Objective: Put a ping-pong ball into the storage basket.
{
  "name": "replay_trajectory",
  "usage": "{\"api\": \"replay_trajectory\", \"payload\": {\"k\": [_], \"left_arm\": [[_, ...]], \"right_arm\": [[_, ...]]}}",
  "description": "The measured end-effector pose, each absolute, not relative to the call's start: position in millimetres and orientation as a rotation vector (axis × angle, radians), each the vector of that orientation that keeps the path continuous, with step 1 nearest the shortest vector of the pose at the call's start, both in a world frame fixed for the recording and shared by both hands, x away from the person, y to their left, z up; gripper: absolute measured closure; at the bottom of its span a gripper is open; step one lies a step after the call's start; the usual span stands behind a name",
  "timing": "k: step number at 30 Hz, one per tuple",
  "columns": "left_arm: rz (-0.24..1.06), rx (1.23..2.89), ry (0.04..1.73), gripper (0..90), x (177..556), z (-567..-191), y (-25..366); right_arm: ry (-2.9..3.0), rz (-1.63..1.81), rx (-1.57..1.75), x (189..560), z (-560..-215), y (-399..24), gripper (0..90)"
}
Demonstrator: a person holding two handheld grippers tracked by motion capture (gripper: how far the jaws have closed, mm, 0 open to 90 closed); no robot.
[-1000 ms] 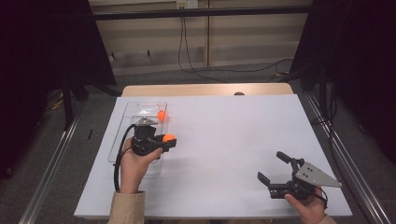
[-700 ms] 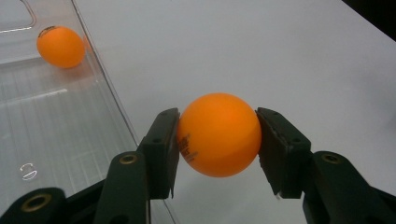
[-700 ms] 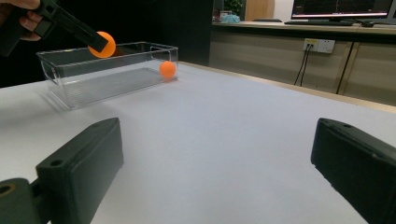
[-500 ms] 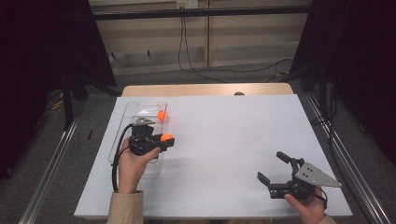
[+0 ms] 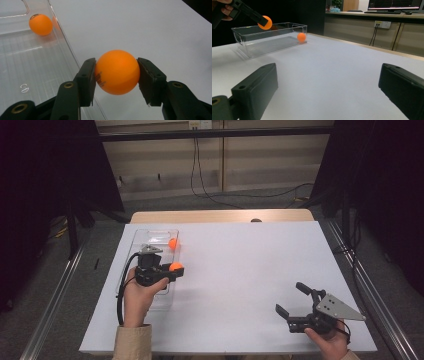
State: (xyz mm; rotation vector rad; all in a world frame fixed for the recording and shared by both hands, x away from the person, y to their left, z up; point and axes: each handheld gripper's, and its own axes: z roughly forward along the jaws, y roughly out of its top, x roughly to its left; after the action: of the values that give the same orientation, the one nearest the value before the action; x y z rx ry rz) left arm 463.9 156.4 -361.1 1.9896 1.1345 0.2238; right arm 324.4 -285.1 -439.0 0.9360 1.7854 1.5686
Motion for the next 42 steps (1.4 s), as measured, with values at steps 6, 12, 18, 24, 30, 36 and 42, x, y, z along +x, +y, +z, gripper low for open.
{"api": "replay_trajectory", "payload": {"k": [6,12,18,24,30,36,42], "left_arm": [[0.229,1.998,1.135,51.1,464,-360,161],[0.234,1.978,1.149,51.1,464,-360,163],[0.232,1.984,1.15,51.1,464,-360,165],[0.243,1.985,1.158,51.1,464,-359,168],[0.248,1.974,1.176,51.1,464,-360,170],[0.252,1.969,1.181,51.1,464,-359,172],[0.265,1.973,1.178,51.1,463,-357,177]], "right_arm": [[1.783,1.57,0.941,324,-439,-285,1.7],[1.789,1.566,0.934,324,-439,-285,1.7],[1.79,1.568,0.932,324,-439,-285,1.6],[1.791,1.566,0.931,324,-439,-285,1.6],[1.79,1.568,0.933,324,-439,-285,1.6],[1.791,1.568,0.933,324,-439,-285,1.6],[1.803,1.562,0.919,324,-438,-285,1.6]]}}
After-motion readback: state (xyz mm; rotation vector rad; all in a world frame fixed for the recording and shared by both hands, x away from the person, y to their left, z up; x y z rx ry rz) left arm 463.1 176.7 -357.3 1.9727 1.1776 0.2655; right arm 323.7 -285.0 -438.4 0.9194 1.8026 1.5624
